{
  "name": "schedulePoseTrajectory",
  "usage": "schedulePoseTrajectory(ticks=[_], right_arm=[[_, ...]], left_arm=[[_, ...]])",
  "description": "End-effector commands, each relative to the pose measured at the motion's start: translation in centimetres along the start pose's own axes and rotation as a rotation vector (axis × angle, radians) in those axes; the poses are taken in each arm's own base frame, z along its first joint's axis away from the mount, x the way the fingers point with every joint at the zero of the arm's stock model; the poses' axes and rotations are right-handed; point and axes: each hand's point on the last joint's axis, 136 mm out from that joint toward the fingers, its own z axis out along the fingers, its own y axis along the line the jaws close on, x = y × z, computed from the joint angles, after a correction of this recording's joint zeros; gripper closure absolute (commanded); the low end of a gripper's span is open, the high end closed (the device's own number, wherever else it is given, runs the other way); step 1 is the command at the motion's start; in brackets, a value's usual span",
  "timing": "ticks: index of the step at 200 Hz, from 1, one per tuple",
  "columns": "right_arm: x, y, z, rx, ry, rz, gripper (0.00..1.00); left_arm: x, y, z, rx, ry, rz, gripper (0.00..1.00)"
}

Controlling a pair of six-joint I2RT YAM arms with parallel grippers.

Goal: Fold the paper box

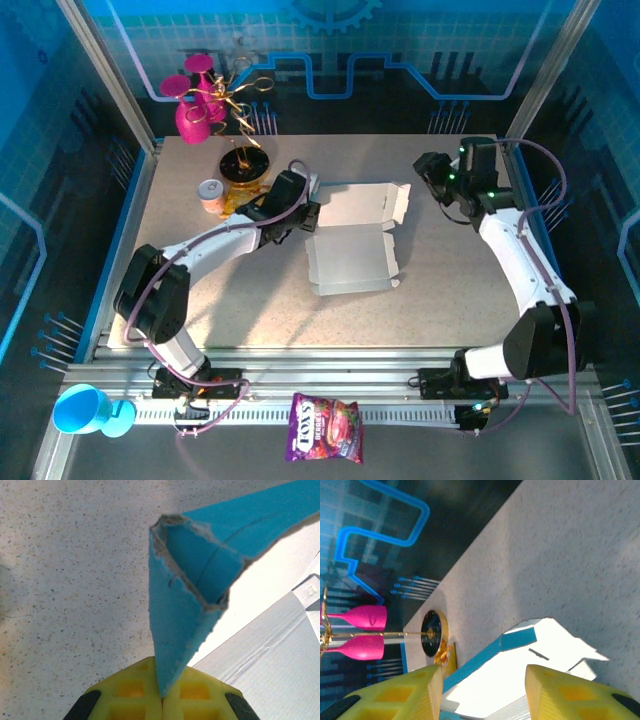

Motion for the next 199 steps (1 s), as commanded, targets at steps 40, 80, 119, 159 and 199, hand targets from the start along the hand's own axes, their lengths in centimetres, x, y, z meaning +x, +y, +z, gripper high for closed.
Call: schedulePoseTrajectory(ticks=[40,80,119,159,199], right_arm=[[1.8,1.0,3.0,0.052,0.123,0.025,0.52],[2.3,-0.1,4.0,0.090,0.169,0.012,0.52],[3.2,-1.5,4.6,0.115,0.205,0.021,0.51],[3.4,-1.2,6.3,0.078,0.250,0.026,0.50],[3.8,-1.0,6.2,0.072,0.274,0.052,0.50]], left_arm=[[-1.3,-1.2,-3.0,0.056,0.012,0.055,1.00],[-1.6,-1.6,-2.9,0.065,0.008,0.052,1.00],[-1.5,-2.0,-2.8,0.070,0.009,0.059,1.00],[-1.3,-2.2,-2.7,0.074,0.016,0.066,1.00],[-1.6,-2.1,-2.6,0.068,0.015,0.066,1.00]])
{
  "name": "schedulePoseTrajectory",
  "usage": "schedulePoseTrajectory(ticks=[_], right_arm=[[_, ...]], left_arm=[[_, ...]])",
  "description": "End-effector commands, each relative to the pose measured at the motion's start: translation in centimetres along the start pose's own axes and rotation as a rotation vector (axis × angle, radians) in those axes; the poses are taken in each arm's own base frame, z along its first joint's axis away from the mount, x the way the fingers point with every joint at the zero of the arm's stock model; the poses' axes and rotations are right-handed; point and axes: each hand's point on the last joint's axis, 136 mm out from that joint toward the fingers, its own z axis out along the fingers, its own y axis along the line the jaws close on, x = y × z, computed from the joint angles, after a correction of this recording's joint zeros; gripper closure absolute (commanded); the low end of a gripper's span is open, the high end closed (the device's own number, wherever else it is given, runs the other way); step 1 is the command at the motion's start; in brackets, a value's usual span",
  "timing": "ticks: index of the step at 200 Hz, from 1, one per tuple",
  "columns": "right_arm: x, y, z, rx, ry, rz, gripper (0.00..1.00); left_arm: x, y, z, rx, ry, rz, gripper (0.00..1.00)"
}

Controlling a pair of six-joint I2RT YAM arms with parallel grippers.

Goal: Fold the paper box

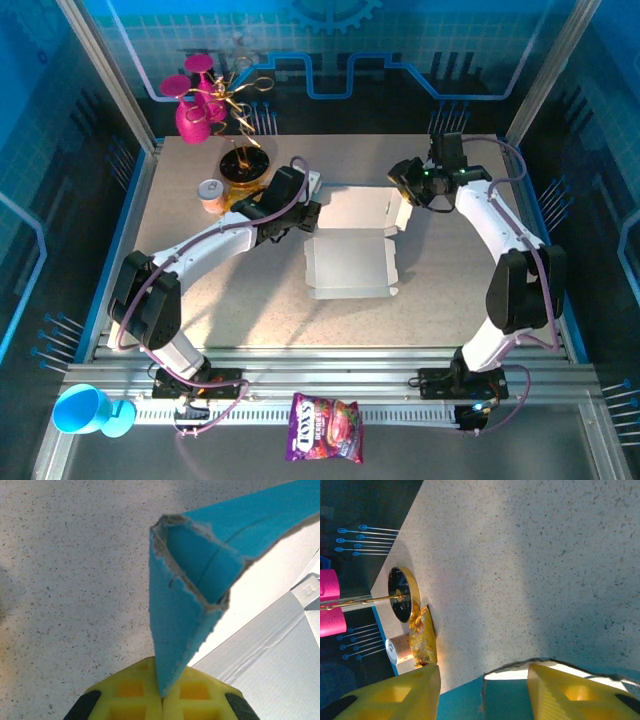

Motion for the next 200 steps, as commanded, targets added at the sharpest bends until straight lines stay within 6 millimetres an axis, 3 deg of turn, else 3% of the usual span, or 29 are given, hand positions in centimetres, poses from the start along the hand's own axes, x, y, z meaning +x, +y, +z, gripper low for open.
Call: schedulePoseTrajectory(ticks=[1,116,140,165,185,200], right_arm=[[0.0,1.2,-0.9,-0.042,0.014,-0.004,0.50],[-0.5,3.1,-1.2,-0.142,0.002,0.117,0.85],[-0.7,3.4,-1.4,-0.175,-0.011,0.175,1.00],[-1.1,3.8,-1.9,-0.212,-0.031,0.218,1.00],[-1.6,3.9,-3.3,-0.217,-0.072,0.185,0.63],[-2.0,3.0,-5.0,-0.182,-0.133,0.139,0.47]], left_arm=[[-1.4,-0.9,-0.7,0.031,-0.022,0.025,1.00],[-2.3,-1.1,-0.4,0.032,-0.034,0.020,1.00],[-2.3,-1.0,-0.4,0.029,-0.034,0.009,1.00],[-2.3,-1.0,-0.4,0.028,-0.034,-0.008,1.00],[-2.5,-0.9,-0.7,0.031,-0.031,-0.028,1.00],[-2.7,-0.7,-0.9,0.034,-0.021,-0.045,1.00]])
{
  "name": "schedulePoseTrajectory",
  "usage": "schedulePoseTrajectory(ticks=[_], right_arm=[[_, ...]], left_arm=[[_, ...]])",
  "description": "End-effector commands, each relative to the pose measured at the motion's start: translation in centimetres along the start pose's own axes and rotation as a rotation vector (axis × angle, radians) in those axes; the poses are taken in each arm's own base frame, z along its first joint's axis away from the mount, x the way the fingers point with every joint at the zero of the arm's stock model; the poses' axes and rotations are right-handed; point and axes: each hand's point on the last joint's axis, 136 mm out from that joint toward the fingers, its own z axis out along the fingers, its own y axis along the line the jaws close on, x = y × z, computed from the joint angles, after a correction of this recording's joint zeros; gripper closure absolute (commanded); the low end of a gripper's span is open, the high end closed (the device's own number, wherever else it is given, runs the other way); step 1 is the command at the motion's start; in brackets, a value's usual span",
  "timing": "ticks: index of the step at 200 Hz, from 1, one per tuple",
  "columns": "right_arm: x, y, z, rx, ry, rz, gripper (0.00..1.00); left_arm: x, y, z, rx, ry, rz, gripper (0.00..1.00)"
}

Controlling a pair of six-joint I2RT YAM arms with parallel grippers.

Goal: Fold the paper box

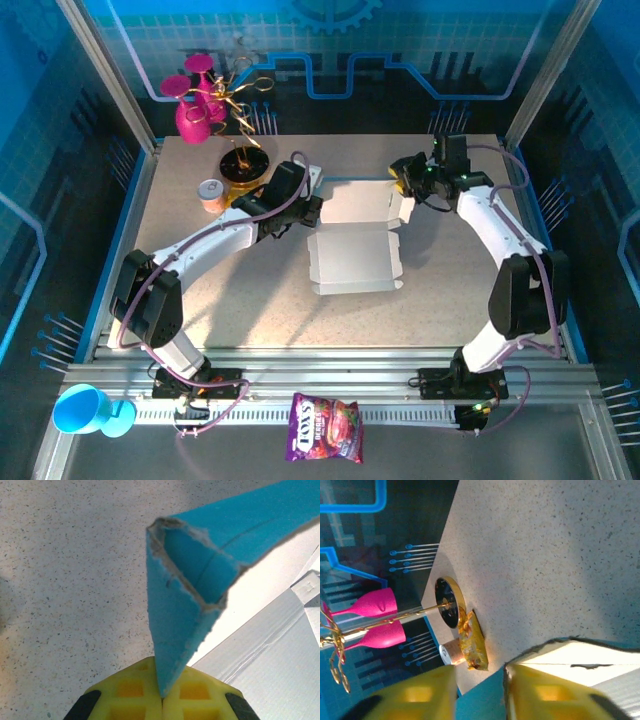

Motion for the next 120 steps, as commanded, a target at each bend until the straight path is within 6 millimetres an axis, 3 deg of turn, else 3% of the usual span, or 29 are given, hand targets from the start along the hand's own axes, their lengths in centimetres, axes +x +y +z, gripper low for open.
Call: schedulePoseTrajectory(ticks=[1,23,44,84,120], right_arm=[[-1.3,1.2,-3.8,-0.038,-0.102,-0.067,0.47],[-1.7,-0.5,-6.3,-0.028,-0.171,-0.135,0.40],[-0.7,-3.7,-7.0,0.039,-0.164,-0.196,0.40],[2.0,-8.9,-4.2,0.093,-0.065,-0.269,0.55],[3.0,-9.8,-2.0,0.129,0.007,-0.328,0.57]], left_arm=[[-1.2,-0.4,-0.6,0.029,0.002,-0.033,1.00],[-1.4,-0.1,-1.0,0.028,0.025,-0.048,1.00],[-1.4,0.1,-1.3,0.017,0.056,-0.061,1.00],[-1.3,0.1,-1.6,0.019,0.090,-0.081,1.00],[-1.4,0.1,-1.6,0.014,0.110,-0.099,1.00]])
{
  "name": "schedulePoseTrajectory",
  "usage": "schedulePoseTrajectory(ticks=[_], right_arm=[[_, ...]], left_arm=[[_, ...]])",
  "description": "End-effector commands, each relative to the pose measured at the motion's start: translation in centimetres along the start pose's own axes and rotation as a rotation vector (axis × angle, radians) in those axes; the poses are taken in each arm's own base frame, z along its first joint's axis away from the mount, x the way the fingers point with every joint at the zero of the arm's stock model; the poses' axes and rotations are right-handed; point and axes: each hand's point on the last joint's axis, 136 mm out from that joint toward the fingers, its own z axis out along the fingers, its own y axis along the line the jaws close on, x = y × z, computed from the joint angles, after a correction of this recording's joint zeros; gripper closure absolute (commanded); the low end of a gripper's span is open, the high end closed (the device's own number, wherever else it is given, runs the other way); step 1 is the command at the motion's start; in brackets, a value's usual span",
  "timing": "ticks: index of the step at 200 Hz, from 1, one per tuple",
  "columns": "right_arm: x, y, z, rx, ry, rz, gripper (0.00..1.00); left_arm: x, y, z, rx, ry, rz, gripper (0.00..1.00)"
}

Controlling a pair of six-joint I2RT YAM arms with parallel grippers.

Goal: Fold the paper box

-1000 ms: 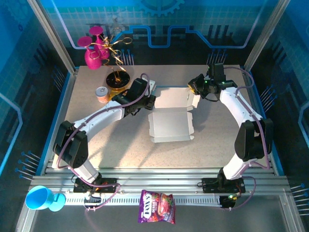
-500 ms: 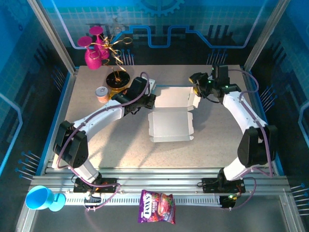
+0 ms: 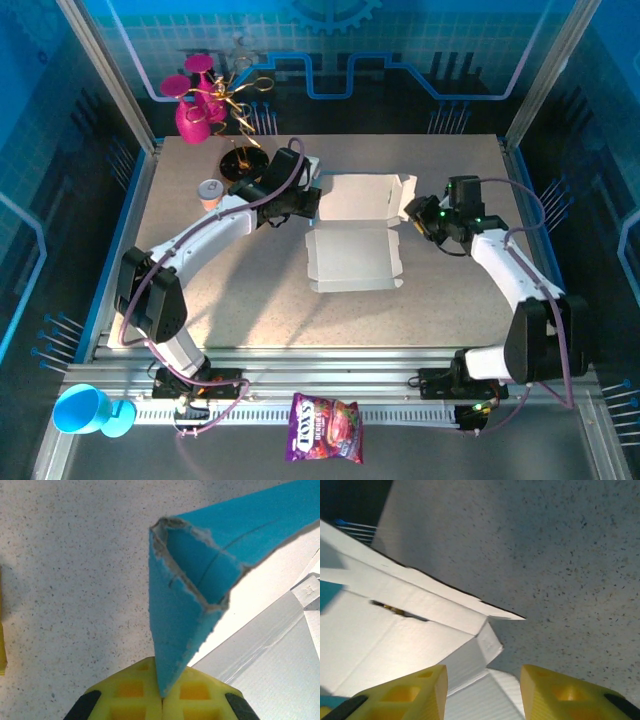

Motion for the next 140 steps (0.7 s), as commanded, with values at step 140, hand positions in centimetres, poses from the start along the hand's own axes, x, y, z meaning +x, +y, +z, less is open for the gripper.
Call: schedulePoseTrajectory(ticks=[140], right_arm=[[1.2,3.7,4.8,-0.067,0.099,-0.080,0.62]], left_arm=[[-0.5,-0.5,0.1,0.025,0.039,-0.053,1.00]])
